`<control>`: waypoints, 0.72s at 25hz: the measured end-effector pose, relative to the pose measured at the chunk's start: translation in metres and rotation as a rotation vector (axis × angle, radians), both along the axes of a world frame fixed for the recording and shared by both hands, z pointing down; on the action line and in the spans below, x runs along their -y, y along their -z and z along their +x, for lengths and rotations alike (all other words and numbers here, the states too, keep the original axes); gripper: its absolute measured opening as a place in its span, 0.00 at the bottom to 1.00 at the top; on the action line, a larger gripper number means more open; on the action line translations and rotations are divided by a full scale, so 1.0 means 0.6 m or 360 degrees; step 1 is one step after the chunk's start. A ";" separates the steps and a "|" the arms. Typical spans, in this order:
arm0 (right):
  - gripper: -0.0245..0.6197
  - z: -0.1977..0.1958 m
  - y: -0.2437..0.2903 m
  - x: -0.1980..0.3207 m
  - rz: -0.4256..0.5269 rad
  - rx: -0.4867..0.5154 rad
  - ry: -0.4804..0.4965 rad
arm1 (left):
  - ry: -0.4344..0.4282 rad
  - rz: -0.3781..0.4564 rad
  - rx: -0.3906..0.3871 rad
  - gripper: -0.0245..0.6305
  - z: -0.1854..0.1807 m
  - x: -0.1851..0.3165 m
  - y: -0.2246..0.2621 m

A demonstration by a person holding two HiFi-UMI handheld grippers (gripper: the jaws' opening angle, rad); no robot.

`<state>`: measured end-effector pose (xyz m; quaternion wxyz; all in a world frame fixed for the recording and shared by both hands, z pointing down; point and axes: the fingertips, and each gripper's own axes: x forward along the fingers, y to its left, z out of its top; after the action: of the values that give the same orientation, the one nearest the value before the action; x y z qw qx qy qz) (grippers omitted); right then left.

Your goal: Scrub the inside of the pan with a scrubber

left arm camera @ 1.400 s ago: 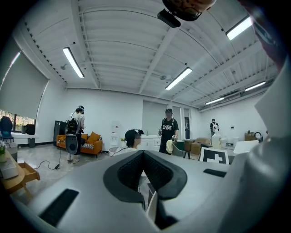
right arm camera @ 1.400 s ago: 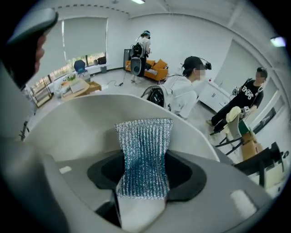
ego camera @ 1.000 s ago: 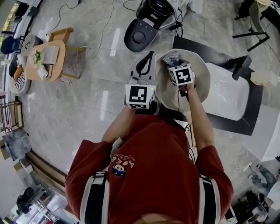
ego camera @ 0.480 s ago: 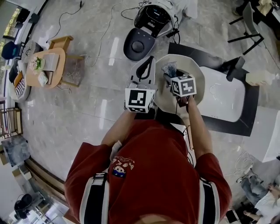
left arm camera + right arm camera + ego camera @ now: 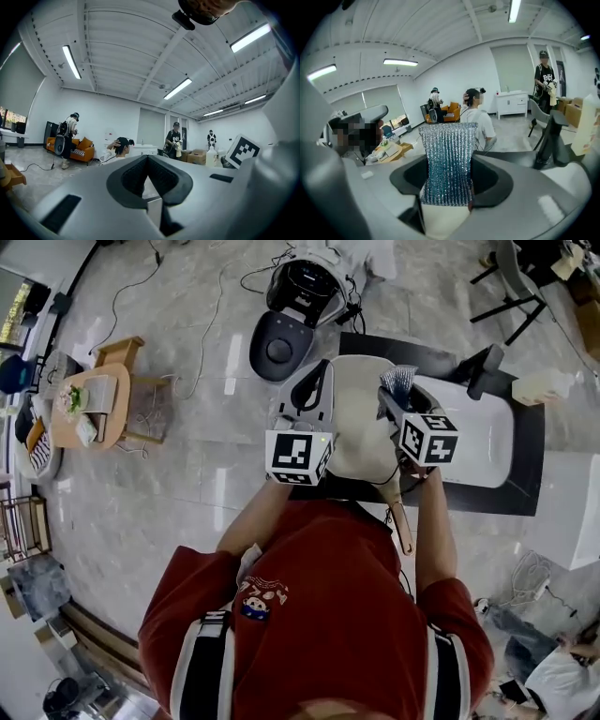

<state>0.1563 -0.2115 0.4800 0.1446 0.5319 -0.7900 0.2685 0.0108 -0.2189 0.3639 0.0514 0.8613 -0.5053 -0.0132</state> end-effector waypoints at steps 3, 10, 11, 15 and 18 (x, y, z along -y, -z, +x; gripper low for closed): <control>0.47 0.037 0.052 -0.006 0.0142 0.0001 -0.0096 | -0.0030 0.0018 -0.0022 0.05 0.017 0.000 0.019; 0.46 0.094 0.220 -0.026 0.0593 -0.0138 -0.0269 | -0.0088 0.0126 -0.0087 0.05 0.043 -0.006 0.097; 0.46 0.099 0.242 -0.030 0.0666 -0.0167 -0.0285 | -0.0091 0.0146 -0.0095 0.05 0.046 -0.007 0.107; 0.46 0.108 0.317 -0.054 0.0951 -0.0319 -0.0337 | -0.0106 0.0240 -0.0088 0.05 0.057 -0.014 0.146; 0.46 0.111 0.358 -0.076 0.1160 -0.0428 -0.0392 | -0.0111 0.0312 -0.0049 0.05 0.061 -0.022 0.173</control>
<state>0.2227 -0.1659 0.2650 0.0153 0.6693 -0.7379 -0.0857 0.0476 -0.2055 0.2603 -0.0250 0.8790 -0.4703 -0.0741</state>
